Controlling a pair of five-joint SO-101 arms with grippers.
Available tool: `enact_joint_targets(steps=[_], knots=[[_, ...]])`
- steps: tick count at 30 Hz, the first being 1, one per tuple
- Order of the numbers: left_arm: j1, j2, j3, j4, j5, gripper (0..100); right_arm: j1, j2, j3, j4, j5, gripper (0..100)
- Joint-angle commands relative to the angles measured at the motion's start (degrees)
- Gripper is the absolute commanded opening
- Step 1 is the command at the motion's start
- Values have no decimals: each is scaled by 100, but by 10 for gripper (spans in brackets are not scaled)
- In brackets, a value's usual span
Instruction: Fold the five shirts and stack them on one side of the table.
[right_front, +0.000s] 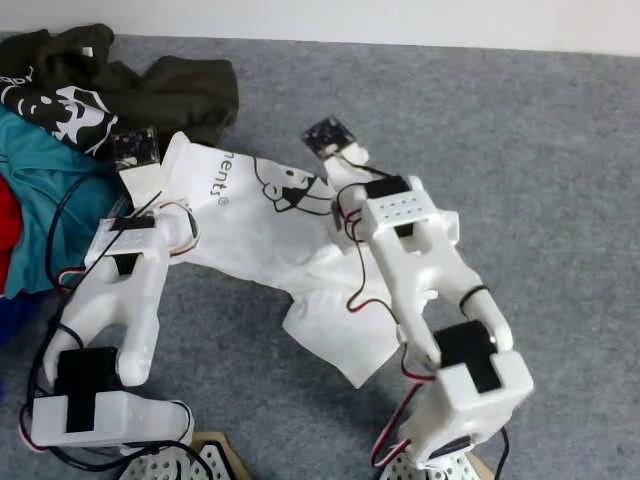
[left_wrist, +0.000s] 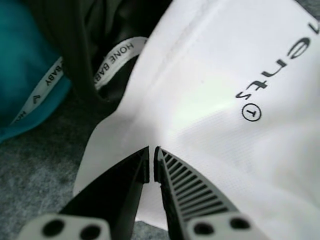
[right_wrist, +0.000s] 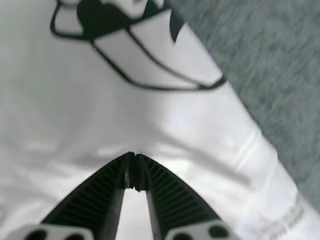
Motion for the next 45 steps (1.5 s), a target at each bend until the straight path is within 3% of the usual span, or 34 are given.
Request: enact_joint_targets(steps=[1,5,9,14,20,22,27,34,45], knots=[[84,-259,-22,-88,-26,45,-66,-1358,136,857,-35,7],[84,-259,-22,-88,-18,45,-470,-2536,1358,1332,334,7],[84,-259,-22,-88,-18,45,-884,-3618,2686,1807,1582,13],[84,-259,-22,-88,-18,45,-752,-4532,3609,1903,3051,23],[84,-259,-22,-88,-18,45,-980,-4831,4066,2369,3877,289],[84,-259,-22,-97,-18,45,-1156,-4822,4242,2378,3956,354],[84,-259,215,-554,-26,45,-1596,-4831,4813,1719,3912,363],[84,-268,277,-712,-18,45,-2299,-4778,5015,1042,2998,363],[75,-268,277,-712,-18,45,-2026,-4778,6114,-593,2796,363]])
